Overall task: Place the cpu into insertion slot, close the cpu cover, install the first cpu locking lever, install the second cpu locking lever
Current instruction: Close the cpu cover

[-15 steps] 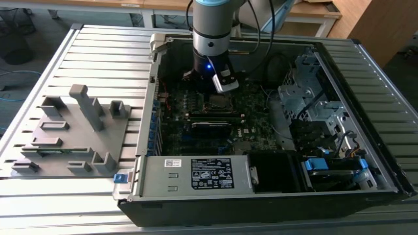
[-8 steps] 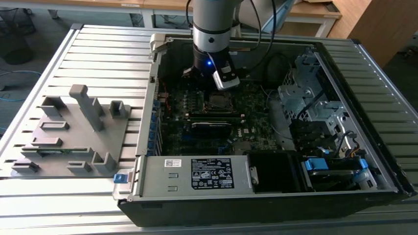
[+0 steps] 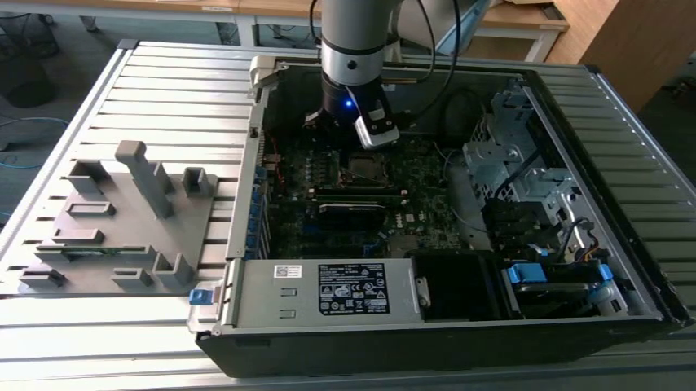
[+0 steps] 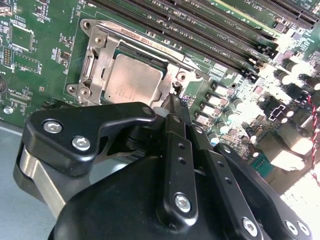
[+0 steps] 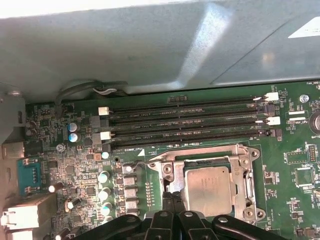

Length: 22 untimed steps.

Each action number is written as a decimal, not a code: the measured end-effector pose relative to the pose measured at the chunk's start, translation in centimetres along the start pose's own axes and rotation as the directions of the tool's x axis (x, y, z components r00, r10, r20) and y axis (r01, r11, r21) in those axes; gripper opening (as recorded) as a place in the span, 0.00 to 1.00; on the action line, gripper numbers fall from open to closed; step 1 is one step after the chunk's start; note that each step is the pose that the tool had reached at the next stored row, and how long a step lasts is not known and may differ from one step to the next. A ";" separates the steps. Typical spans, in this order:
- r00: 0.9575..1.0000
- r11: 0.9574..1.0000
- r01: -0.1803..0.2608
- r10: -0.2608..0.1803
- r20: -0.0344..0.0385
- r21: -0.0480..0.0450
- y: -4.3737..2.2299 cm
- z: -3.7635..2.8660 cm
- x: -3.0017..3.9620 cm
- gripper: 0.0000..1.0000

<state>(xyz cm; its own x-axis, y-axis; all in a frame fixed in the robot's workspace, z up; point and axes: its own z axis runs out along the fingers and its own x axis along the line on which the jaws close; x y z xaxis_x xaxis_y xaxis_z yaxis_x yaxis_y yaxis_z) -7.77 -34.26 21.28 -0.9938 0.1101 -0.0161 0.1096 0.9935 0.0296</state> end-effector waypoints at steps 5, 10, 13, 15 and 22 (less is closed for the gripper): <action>1.000 1.000 0.000 0.000 0.000 0.000 0.02 0.00 -0.17 0.10; 1.000 1.000 0.000 0.000 0.000 0.000 0.10 0.03 -0.89 0.10; 1.000 1.000 0.000 0.000 0.000 0.000 0.15 0.05 -1.39 0.10; 1.000 1.000 0.000 0.000 0.000 0.000 0.19 0.06 -1.71 0.10; 1.000 1.000 0.000 0.000 0.000 0.000 0.33 0.10 -2.98 0.10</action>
<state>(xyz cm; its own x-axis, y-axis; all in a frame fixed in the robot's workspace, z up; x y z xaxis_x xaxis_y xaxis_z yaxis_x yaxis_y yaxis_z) -4.78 -34.26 21.24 -0.9938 0.1101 -0.0161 0.1096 0.9935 0.0296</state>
